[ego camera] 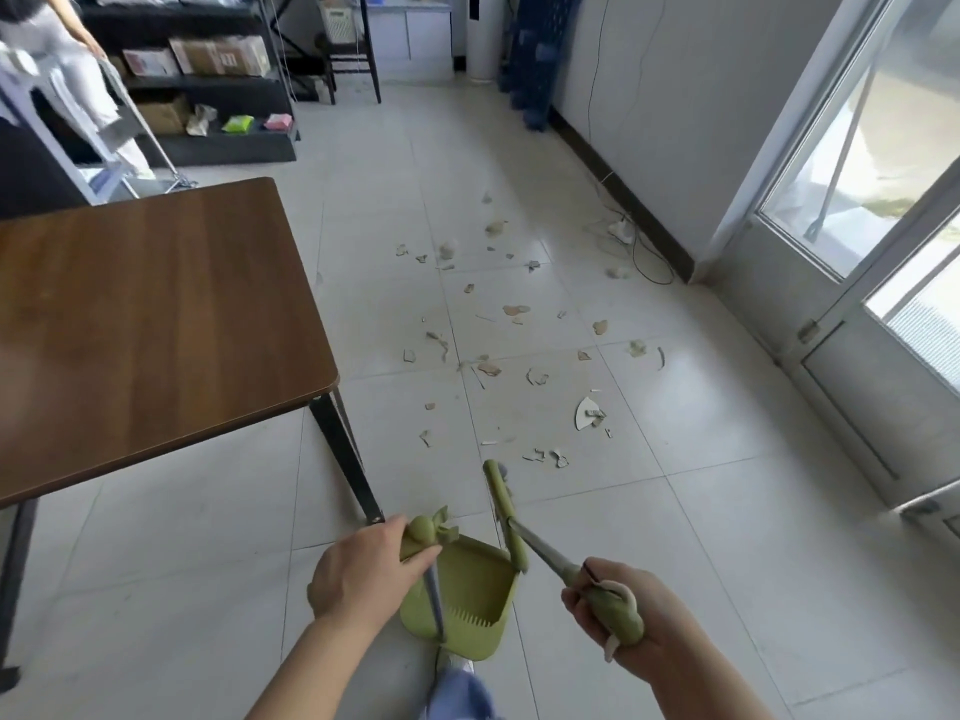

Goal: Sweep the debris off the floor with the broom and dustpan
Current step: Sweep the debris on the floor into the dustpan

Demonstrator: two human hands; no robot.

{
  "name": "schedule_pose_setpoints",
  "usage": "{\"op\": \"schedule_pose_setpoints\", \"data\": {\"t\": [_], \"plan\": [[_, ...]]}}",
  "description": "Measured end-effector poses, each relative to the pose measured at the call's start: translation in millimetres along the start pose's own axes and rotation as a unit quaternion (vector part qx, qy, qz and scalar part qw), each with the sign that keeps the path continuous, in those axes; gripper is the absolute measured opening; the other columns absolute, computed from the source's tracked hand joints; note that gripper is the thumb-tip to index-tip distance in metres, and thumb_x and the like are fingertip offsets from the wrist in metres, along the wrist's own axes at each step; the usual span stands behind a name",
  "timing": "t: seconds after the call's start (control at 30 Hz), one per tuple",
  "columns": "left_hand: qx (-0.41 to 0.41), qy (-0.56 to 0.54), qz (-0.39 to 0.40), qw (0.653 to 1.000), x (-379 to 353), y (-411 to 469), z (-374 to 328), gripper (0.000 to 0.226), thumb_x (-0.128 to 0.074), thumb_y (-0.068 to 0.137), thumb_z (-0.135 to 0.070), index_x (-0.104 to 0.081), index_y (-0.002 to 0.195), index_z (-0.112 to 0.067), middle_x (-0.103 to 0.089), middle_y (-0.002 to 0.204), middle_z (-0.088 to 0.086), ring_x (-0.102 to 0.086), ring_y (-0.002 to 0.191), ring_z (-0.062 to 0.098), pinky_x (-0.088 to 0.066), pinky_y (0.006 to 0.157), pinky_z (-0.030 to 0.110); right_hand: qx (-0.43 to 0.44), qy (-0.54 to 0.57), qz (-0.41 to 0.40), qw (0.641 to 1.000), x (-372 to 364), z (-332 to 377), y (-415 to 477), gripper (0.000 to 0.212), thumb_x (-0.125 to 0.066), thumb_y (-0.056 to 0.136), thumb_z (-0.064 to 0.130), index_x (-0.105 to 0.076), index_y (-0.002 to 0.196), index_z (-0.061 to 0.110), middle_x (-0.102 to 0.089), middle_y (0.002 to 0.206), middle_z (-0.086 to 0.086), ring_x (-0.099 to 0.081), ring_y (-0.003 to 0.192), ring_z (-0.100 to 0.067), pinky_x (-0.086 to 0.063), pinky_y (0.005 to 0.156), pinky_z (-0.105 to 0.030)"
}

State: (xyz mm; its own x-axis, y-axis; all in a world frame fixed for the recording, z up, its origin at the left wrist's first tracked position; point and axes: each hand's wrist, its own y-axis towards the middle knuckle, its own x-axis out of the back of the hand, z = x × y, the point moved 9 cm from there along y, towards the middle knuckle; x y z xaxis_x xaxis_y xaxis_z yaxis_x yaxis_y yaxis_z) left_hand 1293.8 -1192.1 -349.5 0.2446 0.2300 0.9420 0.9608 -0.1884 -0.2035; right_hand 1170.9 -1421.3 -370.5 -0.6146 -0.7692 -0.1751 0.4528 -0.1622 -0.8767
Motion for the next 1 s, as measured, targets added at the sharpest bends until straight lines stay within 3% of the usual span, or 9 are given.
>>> {"op": "schedule_pose_setpoints", "data": {"t": [0.5,0.77,1.0], "plan": [[0.027,-0.036,0.035,0.998,6.0,110.3,12.1,0.039,-0.047,0.085,-0.070,-0.048,0.084,-0.031,-0.049,0.070,-0.007,-0.047,0.066,0.016,-0.032,0.047,0.024,0.002,-0.078,-0.014,0.997,-63.1,92.3,64.5,0.015,-0.045,0.085,-0.011,-0.051,0.073,-0.004,-0.051,0.070,-0.020,-0.054,0.058,-0.024,-0.043,0.035,-0.017],[0.050,-0.047,0.053,0.996,8.8,136.2,24.5,0.039,-0.047,0.085,-0.069,-0.041,0.076,-0.033,-0.049,0.068,-0.010,-0.050,0.066,0.012,-0.031,0.046,0.022,-0.001,-0.088,0.012,0.996,-95.3,128.6,82.4,0.017,-0.048,0.084,-0.012,-0.051,0.070,-0.002,-0.051,0.074,-0.019,-0.054,0.062,-0.025,-0.046,0.036,-0.017],[0.081,-0.035,0.049,0.995,10.4,155.1,25.8,0.037,-0.044,0.087,-0.069,-0.043,0.083,-0.032,-0.047,0.068,-0.011,-0.045,0.064,0.011,-0.027,0.045,0.018,-0.023,-0.126,0.042,0.991,-116.4,165.3,107.9,0.015,-0.046,0.082,-0.013,-0.052,0.073,-0.003,-0.053,0.077,-0.021,-0.058,0.061,-0.025,-0.046,0.036,-0.017]]}}
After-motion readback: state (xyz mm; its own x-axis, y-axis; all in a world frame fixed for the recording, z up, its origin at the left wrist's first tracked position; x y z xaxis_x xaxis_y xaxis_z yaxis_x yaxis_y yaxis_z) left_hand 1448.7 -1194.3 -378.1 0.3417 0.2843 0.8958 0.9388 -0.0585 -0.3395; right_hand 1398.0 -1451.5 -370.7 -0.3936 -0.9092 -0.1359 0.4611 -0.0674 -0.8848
